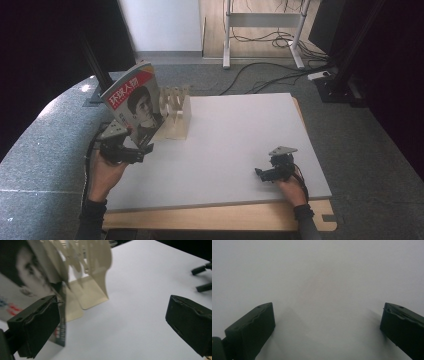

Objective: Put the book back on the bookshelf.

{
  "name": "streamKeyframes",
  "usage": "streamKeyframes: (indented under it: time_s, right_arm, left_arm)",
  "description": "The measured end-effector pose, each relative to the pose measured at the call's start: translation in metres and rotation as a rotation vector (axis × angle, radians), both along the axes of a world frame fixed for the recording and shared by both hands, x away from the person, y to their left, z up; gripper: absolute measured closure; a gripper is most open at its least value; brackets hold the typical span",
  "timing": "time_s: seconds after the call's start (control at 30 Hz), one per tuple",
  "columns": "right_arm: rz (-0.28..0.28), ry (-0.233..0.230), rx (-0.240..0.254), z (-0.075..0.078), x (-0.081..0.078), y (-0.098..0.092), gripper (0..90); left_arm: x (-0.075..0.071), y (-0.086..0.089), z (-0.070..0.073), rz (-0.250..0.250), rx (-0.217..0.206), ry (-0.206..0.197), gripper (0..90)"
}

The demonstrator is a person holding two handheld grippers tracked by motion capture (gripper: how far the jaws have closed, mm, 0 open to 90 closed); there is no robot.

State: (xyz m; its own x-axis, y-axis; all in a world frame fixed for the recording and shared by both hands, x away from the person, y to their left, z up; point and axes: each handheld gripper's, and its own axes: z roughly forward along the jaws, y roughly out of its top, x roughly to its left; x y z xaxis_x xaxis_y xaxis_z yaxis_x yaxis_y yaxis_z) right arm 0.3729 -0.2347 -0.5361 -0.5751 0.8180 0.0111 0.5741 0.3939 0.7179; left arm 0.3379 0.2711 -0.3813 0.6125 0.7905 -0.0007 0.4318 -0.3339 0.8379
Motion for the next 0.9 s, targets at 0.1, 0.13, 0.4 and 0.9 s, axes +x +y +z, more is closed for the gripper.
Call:
streamKeyframes:
  time_s: [0.1, 0.13, 0.4, 0.9]
  right_arm:
    - [0.0, 0.0, 0.0, 0.0, 0.0, 0.0, 0.0]
    - [0.0, 0.0, 0.0, 0.0, 0.0, 0.0, 0.0]
    - [0.0, 0.0, -0.001, 0.0, 0.0, 0.0, 0.0]
    - [0.002, -0.001, -0.004, 0.0, 0.0, 0.0, 0.0]
  left_arm:
    - [-0.002, -0.009, -0.01, -0.027, 0.012, 0.008, 0.0]
    - [-0.003, -0.012, -0.014, -0.034, 0.013, 0.009, 0.0]
    - [0.001, -0.031, -0.045, -0.096, -0.009, 0.037, 0.0]
    - [0.009, -0.056, -0.109, -0.172, 0.022, 0.124, 0.0]
